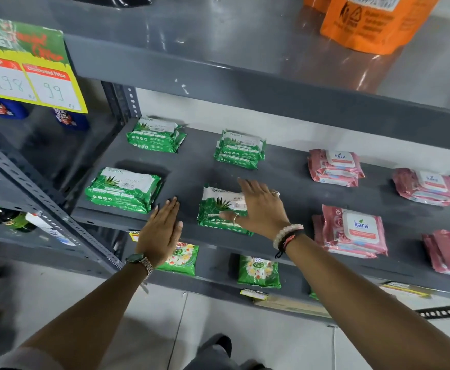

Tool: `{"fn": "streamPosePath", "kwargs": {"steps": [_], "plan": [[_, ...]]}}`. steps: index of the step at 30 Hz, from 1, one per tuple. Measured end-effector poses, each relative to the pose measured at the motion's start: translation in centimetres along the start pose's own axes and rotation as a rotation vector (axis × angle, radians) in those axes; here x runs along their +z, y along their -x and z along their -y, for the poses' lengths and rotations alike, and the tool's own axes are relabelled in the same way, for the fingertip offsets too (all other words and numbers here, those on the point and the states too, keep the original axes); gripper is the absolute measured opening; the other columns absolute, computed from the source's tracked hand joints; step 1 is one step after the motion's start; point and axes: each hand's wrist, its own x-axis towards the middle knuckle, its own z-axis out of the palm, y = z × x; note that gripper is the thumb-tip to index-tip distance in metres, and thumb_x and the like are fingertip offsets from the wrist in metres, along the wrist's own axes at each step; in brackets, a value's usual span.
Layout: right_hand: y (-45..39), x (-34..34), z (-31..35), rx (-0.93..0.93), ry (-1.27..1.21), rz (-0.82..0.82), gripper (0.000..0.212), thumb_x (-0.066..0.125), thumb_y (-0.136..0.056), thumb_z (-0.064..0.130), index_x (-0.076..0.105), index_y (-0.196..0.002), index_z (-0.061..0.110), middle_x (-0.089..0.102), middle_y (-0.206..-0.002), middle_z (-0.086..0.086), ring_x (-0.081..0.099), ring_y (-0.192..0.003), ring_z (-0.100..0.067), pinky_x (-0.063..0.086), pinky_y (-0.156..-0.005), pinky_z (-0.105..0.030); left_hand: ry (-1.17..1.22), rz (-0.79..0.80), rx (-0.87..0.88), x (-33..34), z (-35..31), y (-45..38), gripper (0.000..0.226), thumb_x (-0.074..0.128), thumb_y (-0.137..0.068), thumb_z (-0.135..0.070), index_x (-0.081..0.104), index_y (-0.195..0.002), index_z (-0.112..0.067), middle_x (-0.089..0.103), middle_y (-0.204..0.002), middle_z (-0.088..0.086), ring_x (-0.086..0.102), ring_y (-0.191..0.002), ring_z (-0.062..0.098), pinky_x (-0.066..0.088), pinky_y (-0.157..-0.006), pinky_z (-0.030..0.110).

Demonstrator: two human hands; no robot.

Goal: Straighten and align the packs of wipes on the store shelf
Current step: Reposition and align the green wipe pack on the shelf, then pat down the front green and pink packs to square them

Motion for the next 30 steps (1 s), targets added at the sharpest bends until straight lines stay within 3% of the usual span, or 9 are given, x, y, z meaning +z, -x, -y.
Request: {"fn": "streamPosePath", "kwargs": {"steps": [2,5,7,11,14,30], "plan": [[1.2,-0.8,-2.0,0.059,-0.043,-0.057,0.086,0.041,-0.082,0.071,0.031,-0.142,0.011,0.046,-0.142,-0.009,0.045,-0.129,-0.029,0.035,-0.108,-0.049,0.135,-0.097,-0.043,-0.3,-1.2,-0.5,0.057,0.026,-0.097,-0.039,0.028,-0.145,-0.008,0.029,-0.152,0.012,0.026,-0.138,0.029,0.035,-0.107,0.052],[3.8,-1.6,-6.6,0.202,-0.046,-0.116,0.073,0.040,-0.090,0.059,0.034,-0.140,0.008,0.045,-0.143,-0.014,0.044,-0.130,-0.031,0.036,-0.108,-0.048,0.157,-0.179,0.048,-0.7,-5.0,-2.4,0.057,0.026,-0.096,-0.037,0.029,-0.144,-0.006,0.025,-0.153,0.010,0.020,-0.141,0.023,0.017,-0.116,0.046],[5.8,-1.8,-10.1,0.340,-0.057,-0.142,0.067,0.040,-0.093,0.053,0.034,-0.140,0.005,0.043,-0.145,-0.016,0.040,-0.134,-0.033,0.033,-0.111,-0.049,0.092,-0.142,0.137,-0.7,-8.0,-3.7,0.059,0.024,-0.097,-0.037,0.025,-0.145,-0.002,0.020,-0.154,0.015,0.015,-0.143,0.025,0.010,-0.117,0.044],[9.1,-1.6,-15.6,0.515,-0.064,-0.121,0.062,0.035,-0.097,0.038,0.022,-0.147,0.004,0.020,-0.158,-0.014,0.013,-0.147,-0.028,0.013,-0.120,-0.049,-0.066,-0.039,0.218,0.3,-12.4,-5.4,0.067,0.015,-0.095,-0.044,0.015,-0.146,-0.001,0.009,-0.157,0.016,0.010,-0.144,0.027,0.006,-0.118,0.046],[10.1,-0.8,-17.3,0.504,-0.023,-0.047,0.059,0.030,-0.098,0.033,0.017,-0.148,0.005,0.010,-0.160,-0.010,0.004,-0.148,-0.027,0.007,-0.121,-0.049,-0.134,-0.006,0.235,1.1,-13.7,-6.1,0.070,0.010,-0.093,-0.047,0.013,-0.147,-0.003,0.006,-0.157,0.012,0.007,-0.144,0.023,0.001,-0.118,0.042],[10.1,1.3,-18.3,0.492,-0.074,-0.103,0.052,0.026,-0.100,0.037,0.026,-0.146,0.013,0.022,-0.158,-0.004,0.012,-0.147,-0.025,0.005,-0.120,-0.045,-0.217,0.060,0.234,2.2,-13.4,-6.6,0.061,0.015,-0.097,-0.042,0.029,-0.144,-0.005,0.031,-0.152,0.011,0.030,-0.139,0.025,0.018,-0.116,0.047]]}}
